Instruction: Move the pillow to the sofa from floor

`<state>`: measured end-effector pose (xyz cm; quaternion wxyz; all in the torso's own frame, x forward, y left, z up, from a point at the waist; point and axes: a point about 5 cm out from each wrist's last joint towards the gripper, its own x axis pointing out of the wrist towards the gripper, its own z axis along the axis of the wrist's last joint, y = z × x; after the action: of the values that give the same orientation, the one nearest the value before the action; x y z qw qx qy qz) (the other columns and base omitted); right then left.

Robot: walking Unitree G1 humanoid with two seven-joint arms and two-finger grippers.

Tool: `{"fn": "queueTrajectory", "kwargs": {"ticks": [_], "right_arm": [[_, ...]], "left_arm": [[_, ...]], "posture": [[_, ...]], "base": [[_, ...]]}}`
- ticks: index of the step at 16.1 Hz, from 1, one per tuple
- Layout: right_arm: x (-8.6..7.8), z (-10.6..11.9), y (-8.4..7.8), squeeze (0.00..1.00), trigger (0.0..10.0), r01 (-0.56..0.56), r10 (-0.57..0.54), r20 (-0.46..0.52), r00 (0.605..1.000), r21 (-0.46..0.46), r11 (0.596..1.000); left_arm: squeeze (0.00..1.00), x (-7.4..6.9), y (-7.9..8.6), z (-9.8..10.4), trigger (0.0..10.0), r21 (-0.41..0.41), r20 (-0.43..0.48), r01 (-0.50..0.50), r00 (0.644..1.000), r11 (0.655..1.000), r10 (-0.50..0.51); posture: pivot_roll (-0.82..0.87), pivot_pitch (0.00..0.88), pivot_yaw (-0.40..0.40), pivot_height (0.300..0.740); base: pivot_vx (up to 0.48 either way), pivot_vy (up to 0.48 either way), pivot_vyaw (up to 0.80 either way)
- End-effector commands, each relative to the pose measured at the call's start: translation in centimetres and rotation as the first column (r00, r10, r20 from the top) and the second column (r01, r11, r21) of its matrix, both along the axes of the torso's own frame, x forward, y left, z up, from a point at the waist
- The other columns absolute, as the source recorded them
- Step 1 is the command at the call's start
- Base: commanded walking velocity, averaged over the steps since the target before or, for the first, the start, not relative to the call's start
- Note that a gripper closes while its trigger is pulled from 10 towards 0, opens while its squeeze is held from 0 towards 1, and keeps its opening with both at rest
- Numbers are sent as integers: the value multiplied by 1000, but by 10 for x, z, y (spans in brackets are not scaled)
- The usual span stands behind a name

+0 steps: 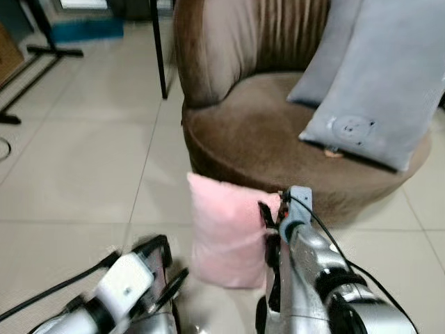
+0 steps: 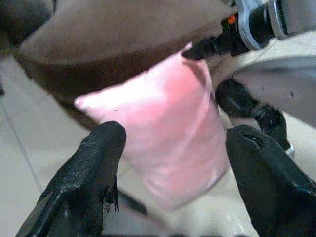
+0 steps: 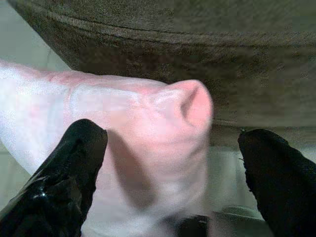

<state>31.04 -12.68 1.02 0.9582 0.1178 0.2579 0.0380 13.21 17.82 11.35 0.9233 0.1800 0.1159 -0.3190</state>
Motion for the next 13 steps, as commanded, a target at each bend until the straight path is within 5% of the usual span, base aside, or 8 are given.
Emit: {"fn": "queueTrajectory", "kwargs": {"ticks": [1, 5, 7, 8, 9, 10, 13], "right_arm": [[1, 1, 2, 0, 10000, 32, -32, 10, 999, 20, 999], [2, 2, 19, 0, 10000, 42, -43, 18, 999, 59, 997], [-2, -3, 25, 0, 10000, 40, -40, -25, 999, -16, 999], [-3, -4, 25, 0, 3333, 67, -66, -33, 997, 13, 998], [-2, -4, 25, 0, 1216, 74, -73, -35, 997, 19, 997], [-1, -3, 26, 0, 0, 84, -83, -30, 996, 40, 996], [2, 1, 25, 0, 0, 86, -85, -12, 996, 40, 996]], "left_arm": [[0, -8, 3, 3, 10000, 17, 0, -20, 1000, 1000, 20], [0, -39, -2, -11, 10000, 53, -74, -47, 996, 997, 51], [0, -49, -10, -11, 10000, 57, -104, -40, 994, 998, 46], [0, -52, -15, -9, 10000, 53, -112, -32, 993, 998, 37], [0, -52, -17, -9, 10000, 49, -112, -29, 993, 998, 34], [0, -55, -15, -6, 10000, 45, -110, -29, 993, 999, 33], [0, -61, -11, 0, 10000, 47, -107, -32, 994, 998, 37]], "posture": [[281, 206, -13, 470], [350, 248, -5, 470], [363, 266, 1, 470], [365, 270, 3, 470], [367, 271, 2, 470], [367, 272, 5, 470], [361, 268, 1, 470]], "base": [[0, 0, 0], [0, 0, 0], [0, 0, 0], [0, 0, 0], [0, 0, 0], [0, 0, 0], [0, 0, 0]]}}
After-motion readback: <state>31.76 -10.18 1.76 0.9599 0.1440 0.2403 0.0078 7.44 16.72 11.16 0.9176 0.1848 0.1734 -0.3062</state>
